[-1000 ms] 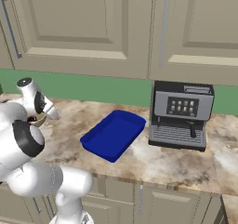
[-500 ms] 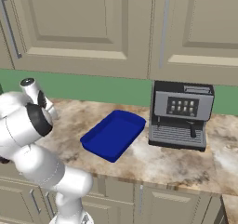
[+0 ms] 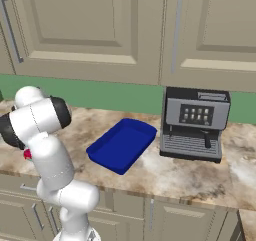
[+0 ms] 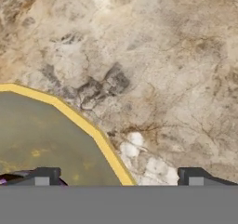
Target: Place the bowl with cake and the cupcake onto the tray.
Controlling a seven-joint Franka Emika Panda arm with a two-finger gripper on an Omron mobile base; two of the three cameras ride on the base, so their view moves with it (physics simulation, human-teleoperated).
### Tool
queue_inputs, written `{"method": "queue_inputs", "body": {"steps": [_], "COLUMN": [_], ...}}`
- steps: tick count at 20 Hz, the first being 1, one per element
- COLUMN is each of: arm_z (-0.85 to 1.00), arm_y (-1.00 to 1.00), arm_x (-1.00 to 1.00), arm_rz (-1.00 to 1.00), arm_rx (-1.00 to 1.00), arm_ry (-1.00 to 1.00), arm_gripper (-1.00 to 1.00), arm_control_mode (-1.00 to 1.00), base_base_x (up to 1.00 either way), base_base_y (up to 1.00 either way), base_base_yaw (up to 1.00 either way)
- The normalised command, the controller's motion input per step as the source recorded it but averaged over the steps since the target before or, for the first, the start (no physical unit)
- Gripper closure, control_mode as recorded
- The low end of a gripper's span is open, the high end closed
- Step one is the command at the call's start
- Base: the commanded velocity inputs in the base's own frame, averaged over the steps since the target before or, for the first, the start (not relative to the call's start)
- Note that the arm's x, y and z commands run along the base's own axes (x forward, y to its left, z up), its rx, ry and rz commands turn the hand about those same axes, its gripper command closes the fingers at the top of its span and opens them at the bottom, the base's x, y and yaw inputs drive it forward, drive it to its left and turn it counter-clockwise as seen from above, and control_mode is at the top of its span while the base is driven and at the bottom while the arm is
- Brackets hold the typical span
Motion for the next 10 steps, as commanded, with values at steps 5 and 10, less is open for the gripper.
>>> {"method": "queue_inputs", "body": {"steps": [5,10], "arm_z": [-0.31,-0.25], "arm_y": [0.03,0.12], "arm_x": [0.17,-0.01], "arm_rz": [0.00,0.00], "arm_rx": [0.02,0.02], "arm_ry": [0.01,0.02], "arm_gripper": [-1.00,1.00], "arm_control_mode": [-1.00,-1.00], "base_base_x": [0.00,0.00], "base_base_y": [0.00,0.00], "base_base_yaw": [0.00,0.00]}}
